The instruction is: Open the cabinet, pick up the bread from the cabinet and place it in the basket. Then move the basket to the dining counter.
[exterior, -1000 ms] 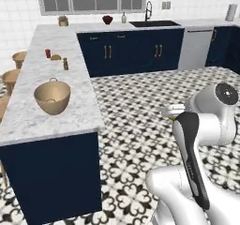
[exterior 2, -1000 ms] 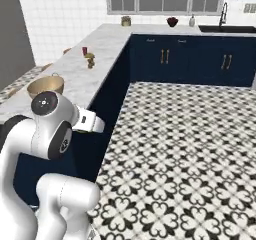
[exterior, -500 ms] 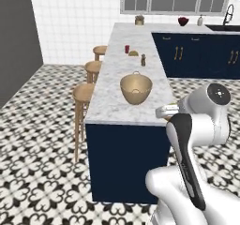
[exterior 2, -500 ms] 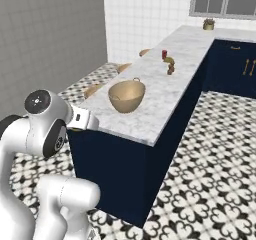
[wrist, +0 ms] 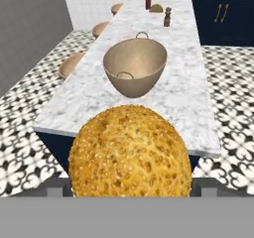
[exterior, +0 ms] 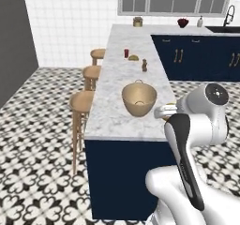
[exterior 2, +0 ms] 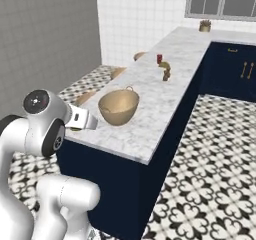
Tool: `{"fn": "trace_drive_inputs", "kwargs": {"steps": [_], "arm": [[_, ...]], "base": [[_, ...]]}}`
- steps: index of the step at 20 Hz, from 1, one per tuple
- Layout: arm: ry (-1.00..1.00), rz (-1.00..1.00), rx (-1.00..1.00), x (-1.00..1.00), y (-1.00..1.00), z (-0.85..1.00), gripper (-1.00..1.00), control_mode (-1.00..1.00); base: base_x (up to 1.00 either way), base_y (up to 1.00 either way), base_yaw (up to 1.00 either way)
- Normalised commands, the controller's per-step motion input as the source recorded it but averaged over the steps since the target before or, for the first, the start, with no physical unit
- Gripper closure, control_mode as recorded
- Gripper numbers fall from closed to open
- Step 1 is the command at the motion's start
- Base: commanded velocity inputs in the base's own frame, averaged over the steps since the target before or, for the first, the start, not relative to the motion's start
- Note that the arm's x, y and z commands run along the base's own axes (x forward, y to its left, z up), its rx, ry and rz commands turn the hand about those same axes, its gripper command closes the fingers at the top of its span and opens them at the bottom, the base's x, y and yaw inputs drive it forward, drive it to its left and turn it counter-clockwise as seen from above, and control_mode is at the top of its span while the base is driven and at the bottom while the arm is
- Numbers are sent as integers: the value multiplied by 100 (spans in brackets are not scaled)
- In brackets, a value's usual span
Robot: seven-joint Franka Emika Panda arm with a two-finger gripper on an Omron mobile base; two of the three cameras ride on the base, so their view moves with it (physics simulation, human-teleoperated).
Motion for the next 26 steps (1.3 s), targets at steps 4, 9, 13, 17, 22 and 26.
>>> {"fn": "trace_drive_inputs", "kwargs": {"steps": [4,9,13,17,22,26], "arm": [[0,0,0,0,0,0,100,100],[0,0,0,0,0,0,100,100],[0,0,0,0,0,0,100,100],[0,0,0,0,0,0,100,100],[13,-1,0,49,3,0,100,-100],[28,0,0,69,34,-14,100,-100]], "base": [[75,15,-7],[64,2,-21],[51,27,-30],[40,27,-22],[15,5,-3],[0,0,0]]}}
